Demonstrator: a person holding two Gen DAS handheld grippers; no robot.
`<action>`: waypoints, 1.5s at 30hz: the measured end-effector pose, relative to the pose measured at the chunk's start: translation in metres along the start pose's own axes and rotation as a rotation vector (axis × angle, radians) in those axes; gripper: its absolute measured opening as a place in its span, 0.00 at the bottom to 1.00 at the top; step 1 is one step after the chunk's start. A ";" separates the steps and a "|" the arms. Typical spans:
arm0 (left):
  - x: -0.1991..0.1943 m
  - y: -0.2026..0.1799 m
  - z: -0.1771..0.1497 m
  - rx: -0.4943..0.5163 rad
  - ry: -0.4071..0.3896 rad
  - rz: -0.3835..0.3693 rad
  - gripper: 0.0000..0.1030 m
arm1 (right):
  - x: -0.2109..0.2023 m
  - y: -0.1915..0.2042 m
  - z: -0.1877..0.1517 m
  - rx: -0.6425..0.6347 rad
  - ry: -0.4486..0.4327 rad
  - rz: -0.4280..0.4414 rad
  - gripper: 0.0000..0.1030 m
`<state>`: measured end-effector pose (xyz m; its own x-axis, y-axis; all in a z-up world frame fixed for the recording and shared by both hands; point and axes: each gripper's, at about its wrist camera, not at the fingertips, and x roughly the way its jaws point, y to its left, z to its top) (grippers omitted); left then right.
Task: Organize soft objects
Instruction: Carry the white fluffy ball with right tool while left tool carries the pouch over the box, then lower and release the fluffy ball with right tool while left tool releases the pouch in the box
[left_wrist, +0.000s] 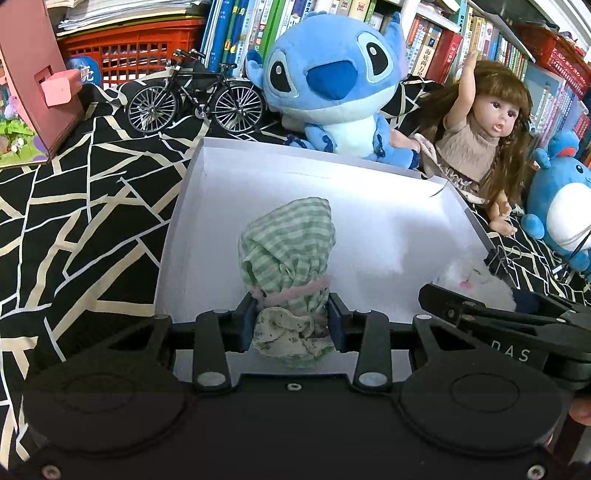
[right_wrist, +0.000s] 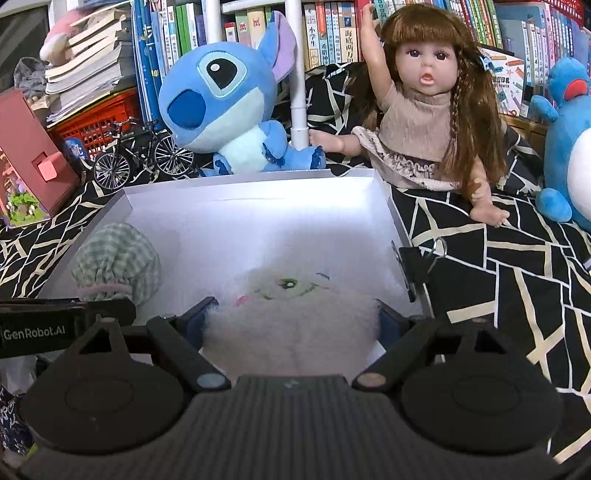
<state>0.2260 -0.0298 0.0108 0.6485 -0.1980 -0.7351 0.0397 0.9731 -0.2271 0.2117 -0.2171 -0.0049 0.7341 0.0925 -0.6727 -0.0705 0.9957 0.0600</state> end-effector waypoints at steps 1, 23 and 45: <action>0.000 0.000 0.000 0.001 -0.001 -0.001 0.36 | 0.001 0.000 0.000 0.002 0.001 0.000 0.84; 0.000 0.000 0.000 0.009 -0.005 -0.001 0.37 | 0.006 -0.002 -0.005 0.010 0.011 0.001 0.85; -0.012 -0.007 -0.005 0.061 -0.030 0.005 0.63 | -0.011 -0.005 -0.003 0.004 -0.023 0.026 0.95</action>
<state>0.2143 -0.0346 0.0182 0.6708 -0.1906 -0.7167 0.0825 0.9796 -0.1834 0.2022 -0.2227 -0.0003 0.7476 0.1181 -0.6536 -0.0868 0.9930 0.0801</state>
